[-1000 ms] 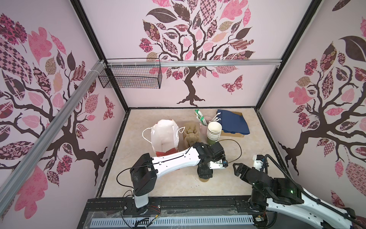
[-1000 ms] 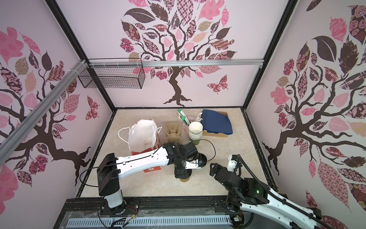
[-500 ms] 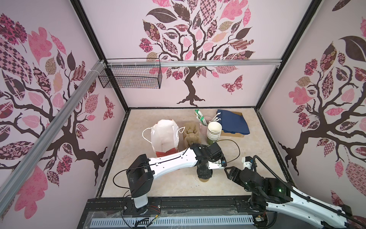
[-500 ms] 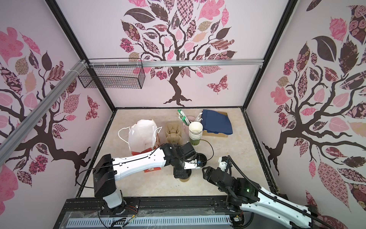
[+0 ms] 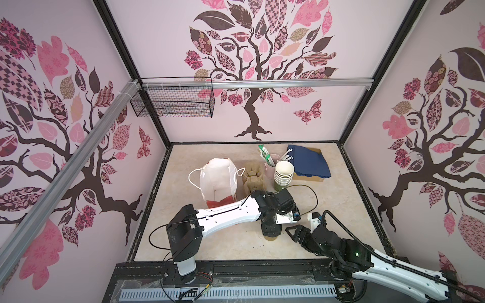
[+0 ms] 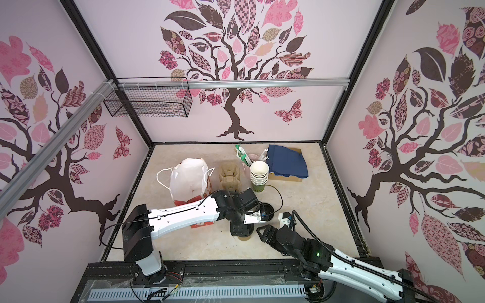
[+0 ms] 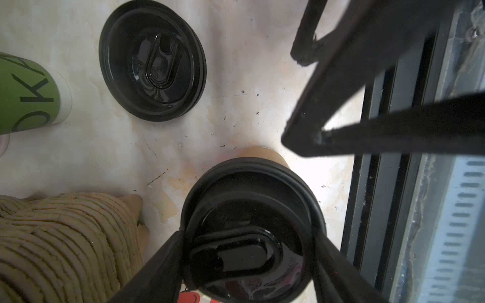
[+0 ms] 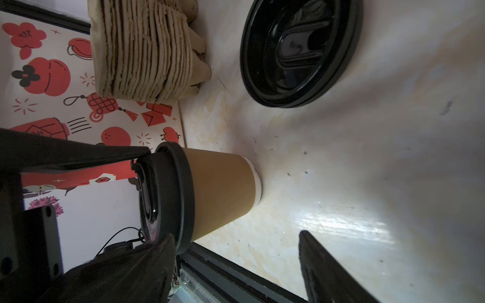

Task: Pack a coffee takeout order
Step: Close the lid on the coffee cup.

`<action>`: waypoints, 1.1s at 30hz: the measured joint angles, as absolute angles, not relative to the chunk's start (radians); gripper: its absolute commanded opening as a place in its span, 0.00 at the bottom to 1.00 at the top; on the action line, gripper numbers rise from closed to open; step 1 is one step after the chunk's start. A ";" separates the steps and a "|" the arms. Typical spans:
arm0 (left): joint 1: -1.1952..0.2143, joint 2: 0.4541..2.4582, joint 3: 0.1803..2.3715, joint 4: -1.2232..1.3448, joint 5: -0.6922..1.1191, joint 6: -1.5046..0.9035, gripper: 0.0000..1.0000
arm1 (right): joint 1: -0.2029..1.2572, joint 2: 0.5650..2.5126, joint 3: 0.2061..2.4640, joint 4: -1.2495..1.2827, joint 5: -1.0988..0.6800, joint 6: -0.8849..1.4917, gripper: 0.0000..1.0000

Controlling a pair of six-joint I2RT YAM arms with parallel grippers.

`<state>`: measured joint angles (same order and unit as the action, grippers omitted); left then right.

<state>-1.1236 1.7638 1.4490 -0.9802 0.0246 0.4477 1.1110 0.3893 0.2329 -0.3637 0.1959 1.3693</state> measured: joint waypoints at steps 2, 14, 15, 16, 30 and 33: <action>-1.124 1.764 1.449 -0.980 0.025 0.448 0.71 | 1.111 0.402 0.229 -0.319 0.179 1.368 0.81; -1.124 1.764 1.449 -0.980 0.025 0.447 0.72 | 1.079 0.443 0.174 -0.159 0.133 1.382 0.81; -1.124 1.764 1.449 -0.980 0.025 0.446 0.72 | 1.078 0.448 0.173 -0.149 0.129 1.384 0.80; -1.124 1.764 1.449 -0.980 0.025 0.445 0.72 | 1.078 0.453 0.170 -0.138 0.126 1.385 0.80; -1.126 1.764 1.449 -0.979 0.023 0.443 0.71 | 1.035 0.501 0.121 -0.010 0.088 1.414 0.75; -1.126 1.764 1.449 -0.979 0.023 0.444 0.72 | 1.032 0.515 0.121 0.012 0.076 1.415 0.74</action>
